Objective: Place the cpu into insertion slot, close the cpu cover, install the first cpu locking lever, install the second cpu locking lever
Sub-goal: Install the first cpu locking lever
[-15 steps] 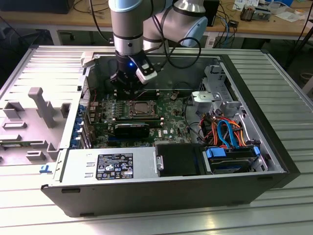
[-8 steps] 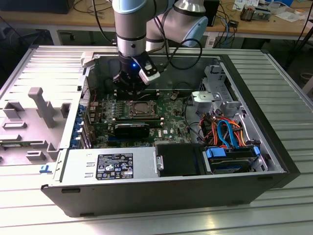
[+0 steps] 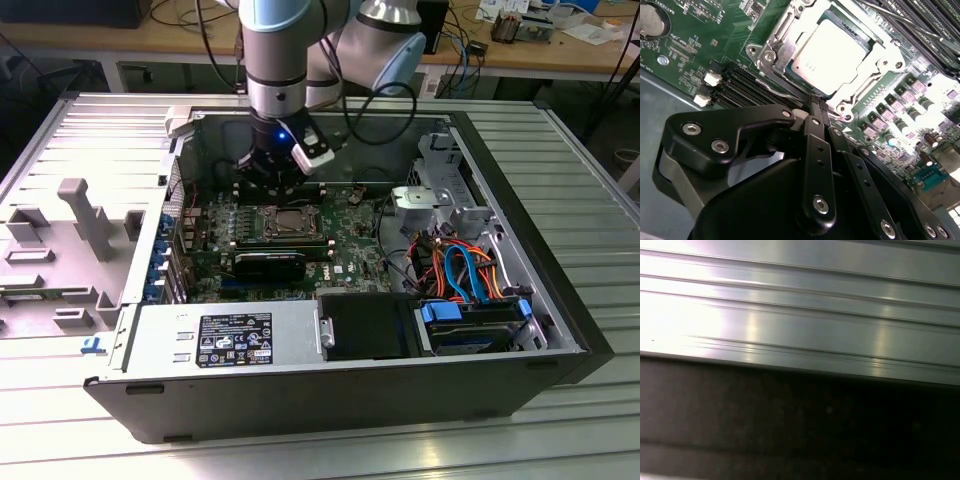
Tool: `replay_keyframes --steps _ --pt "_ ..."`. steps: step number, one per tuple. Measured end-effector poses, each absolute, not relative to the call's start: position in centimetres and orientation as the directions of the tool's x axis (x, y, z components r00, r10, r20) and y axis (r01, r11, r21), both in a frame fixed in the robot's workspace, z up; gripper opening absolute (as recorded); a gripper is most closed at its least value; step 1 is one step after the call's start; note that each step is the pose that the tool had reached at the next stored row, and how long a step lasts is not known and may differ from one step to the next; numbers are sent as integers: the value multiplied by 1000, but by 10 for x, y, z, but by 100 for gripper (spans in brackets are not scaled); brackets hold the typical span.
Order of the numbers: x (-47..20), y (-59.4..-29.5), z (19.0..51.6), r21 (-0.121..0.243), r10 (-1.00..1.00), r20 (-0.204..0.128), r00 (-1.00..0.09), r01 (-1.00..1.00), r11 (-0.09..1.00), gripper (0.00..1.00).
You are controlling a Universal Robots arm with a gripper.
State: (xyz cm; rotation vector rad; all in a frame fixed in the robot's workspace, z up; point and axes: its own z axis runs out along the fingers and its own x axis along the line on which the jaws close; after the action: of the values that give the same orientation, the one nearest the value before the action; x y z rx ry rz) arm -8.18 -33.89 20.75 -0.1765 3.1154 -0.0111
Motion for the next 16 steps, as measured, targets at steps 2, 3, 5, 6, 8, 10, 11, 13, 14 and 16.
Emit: replay_keyframes --steps 2,3,5,6,8,10,11,13,14,16 --pt "-80 -339 207 -8 -113 -21 -993 -113 994 11" --pt "-79 -339 206 -9 -113 -21 -993 -113 994 11" --pt "-77 -339 206 -9 -114 -21 -993 -113 994 11" --pt "-77 -339 205 -9 -114 -21 -993 -113 994 11" --pt "-75 -339 205 -9 -114 -21 -993 -114 993 11" --pt "-74 -339 204 -9 -114 -21 -993 -114 993 11" --pt "-73 -339 204 -9 -114 -21 -993 -114 993 11" --pt "-72 -339 204 -9 -114 -21 -993 -114 993 11" --pt "-72 -339 204 -9 -114 -21 -993 -114 993 11" --pt "-71 -339 204 -9 -114 -21 -993 -114 993 11"
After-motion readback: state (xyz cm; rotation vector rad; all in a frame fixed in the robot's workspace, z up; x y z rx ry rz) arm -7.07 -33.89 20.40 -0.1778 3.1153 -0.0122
